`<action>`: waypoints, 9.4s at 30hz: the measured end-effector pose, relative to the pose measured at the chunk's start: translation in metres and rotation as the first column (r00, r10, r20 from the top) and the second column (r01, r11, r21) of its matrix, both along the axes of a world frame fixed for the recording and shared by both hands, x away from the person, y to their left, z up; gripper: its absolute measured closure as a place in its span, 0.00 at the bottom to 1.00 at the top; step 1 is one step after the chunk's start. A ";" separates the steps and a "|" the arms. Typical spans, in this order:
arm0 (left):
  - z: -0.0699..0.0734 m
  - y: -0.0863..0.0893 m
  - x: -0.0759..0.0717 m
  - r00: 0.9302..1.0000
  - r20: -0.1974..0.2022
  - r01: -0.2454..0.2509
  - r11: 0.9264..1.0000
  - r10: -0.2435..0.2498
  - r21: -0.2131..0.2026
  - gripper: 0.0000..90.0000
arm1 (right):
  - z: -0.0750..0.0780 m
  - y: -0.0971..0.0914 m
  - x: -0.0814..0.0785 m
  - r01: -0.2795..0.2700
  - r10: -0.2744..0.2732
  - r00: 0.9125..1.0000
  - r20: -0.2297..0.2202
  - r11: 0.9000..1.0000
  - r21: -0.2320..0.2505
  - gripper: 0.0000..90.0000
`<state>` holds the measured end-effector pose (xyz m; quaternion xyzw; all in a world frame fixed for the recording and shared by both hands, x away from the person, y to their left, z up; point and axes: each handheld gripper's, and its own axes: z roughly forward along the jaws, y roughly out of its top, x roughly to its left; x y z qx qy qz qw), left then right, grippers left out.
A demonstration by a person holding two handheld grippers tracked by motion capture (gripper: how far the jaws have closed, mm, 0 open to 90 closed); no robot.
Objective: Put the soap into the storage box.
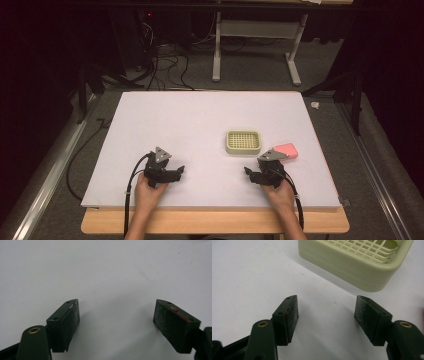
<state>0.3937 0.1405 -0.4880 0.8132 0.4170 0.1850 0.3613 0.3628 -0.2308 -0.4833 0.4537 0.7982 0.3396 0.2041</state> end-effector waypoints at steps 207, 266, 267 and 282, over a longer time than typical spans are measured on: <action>0.000 0.000 0.001 1.000 -0.002 -0.023 1.000 0.023 0.000 0.21 | 0.032 -0.064 0.017 0.230 -0.233 0.973 0.014 0.967 0.113 0.15; 0.000 0.000 0.001 1.000 -0.004 -0.029 1.000 0.029 0.000 0.20 | 0.048 0.021 0.067 0.116 -0.110 0.990 -0.085 0.991 0.062 0.15; 0.000 0.000 0.001 1.000 -0.003 -0.029 1.000 0.029 0.000 0.20 | 0.048 0.022 0.067 0.120 -0.114 0.989 -0.092 0.991 0.061 0.15; 0.000 0.000 0.001 1.000 -0.003 -0.029 1.000 0.029 0.001 0.20 | 0.041 0.022 0.076 0.161 -0.153 0.980 -0.125 0.986 0.053 0.15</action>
